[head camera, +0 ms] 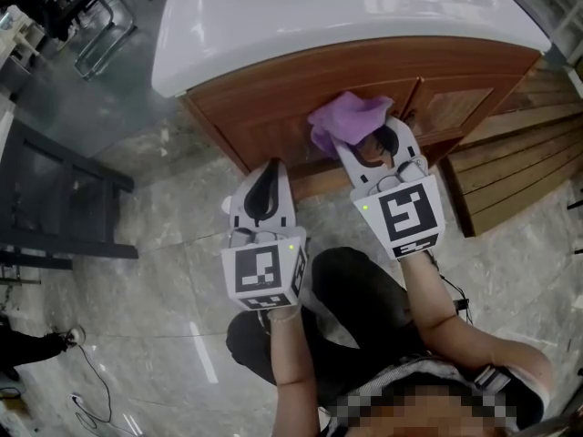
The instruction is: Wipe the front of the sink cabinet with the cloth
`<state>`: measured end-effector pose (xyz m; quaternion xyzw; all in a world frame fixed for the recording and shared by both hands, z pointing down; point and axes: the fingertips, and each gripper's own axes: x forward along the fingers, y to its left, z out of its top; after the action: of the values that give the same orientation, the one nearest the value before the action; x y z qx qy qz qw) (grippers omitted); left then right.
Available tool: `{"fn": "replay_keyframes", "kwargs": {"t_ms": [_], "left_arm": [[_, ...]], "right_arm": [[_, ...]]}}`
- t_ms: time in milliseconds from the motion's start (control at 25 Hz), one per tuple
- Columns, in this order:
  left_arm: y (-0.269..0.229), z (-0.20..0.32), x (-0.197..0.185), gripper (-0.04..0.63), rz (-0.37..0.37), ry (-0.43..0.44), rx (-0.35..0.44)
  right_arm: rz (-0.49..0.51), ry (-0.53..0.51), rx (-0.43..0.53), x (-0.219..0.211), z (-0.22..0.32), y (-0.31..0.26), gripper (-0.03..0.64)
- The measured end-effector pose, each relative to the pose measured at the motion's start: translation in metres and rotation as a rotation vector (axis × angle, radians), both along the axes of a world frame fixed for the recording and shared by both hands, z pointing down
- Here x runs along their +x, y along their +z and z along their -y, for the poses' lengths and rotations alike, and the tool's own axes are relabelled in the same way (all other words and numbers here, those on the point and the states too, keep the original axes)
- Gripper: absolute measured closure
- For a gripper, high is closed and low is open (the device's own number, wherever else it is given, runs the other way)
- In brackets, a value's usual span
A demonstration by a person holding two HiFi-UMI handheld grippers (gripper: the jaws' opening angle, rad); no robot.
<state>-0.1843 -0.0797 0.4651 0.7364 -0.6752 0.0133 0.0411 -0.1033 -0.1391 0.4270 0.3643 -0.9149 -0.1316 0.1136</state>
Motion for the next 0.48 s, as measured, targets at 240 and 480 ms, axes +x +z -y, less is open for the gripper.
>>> {"fn": "replay_keyframes", "kwargs": {"t_ms": [240, 480], "left_arm": [[0.001, 0.000, -0.002, 0.589, -0.002, 0.000, -0.001], [0.002, 0.003, 0.002, 0.589, -0.007, 0.016, 0.002]], "right_arm": [[-0.013, 0.028, -0.001, 0.014, 0.006, 0.001, 0.437], [-0.017, 0.066, -0.001, 0.028, 0.012, 0.001, 0.437]]}}
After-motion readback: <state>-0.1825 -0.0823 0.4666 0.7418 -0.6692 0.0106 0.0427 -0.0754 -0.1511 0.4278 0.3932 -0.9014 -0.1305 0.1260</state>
